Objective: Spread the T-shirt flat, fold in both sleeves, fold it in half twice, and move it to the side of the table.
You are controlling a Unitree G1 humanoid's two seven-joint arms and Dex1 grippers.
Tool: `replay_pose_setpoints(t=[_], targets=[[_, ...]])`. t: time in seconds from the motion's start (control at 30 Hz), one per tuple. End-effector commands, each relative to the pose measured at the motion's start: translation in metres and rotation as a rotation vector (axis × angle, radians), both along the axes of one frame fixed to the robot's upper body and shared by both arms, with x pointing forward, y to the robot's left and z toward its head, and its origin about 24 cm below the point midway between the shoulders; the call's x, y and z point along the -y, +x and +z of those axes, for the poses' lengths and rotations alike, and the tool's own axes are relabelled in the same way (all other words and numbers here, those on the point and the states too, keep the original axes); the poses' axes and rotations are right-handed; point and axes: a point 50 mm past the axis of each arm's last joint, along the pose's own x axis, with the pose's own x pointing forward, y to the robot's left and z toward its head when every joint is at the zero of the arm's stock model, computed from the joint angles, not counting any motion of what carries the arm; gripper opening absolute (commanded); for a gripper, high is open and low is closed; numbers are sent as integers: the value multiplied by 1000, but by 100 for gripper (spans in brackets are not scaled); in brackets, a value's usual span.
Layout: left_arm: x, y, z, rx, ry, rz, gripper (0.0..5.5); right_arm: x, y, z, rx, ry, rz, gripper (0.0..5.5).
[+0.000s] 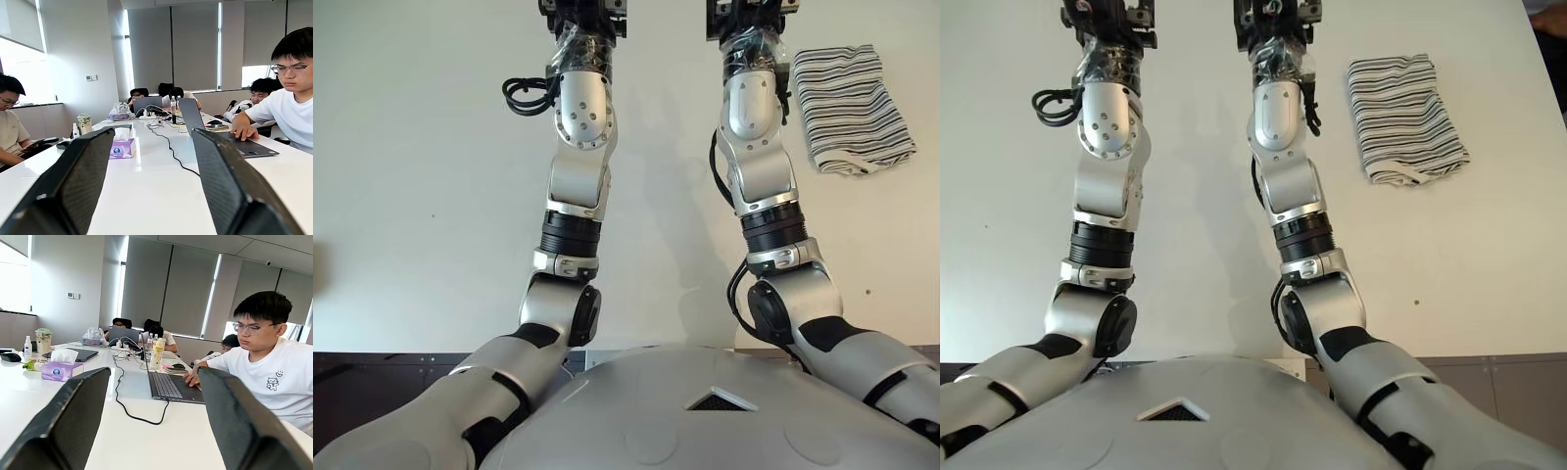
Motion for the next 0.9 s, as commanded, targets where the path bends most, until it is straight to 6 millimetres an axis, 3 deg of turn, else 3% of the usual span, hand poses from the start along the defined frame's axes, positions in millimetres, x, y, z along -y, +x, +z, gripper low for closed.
replay_pose_setpoints(t=[0.03, 0.27, 0.53, 0.67, 0.83, 0.9], targets=[[6, 7, 11, 49, -5, 7, 294, -3, 5, 8, 28, 5, 10, 323], [23, 7, 12, 80, -34, -32, 313, -2, 11, 14, 58, -16, 32, 329], [27, 7, 10, 81, -64, -18, 327, -4, 12, 16, 66, -36, 57, 329], [28, 9, 12, 92, -73, -10, 333, -5, 13, 17, 72, -47, 77, 394], [28, 8, 10, 91, -70, -13, 333, -7, 11, 15, 73, -41, 72, 394], [27, 8, 11, 91, -66, -17, 333, -7, 11, 15, 76, -40, 66, 367]])
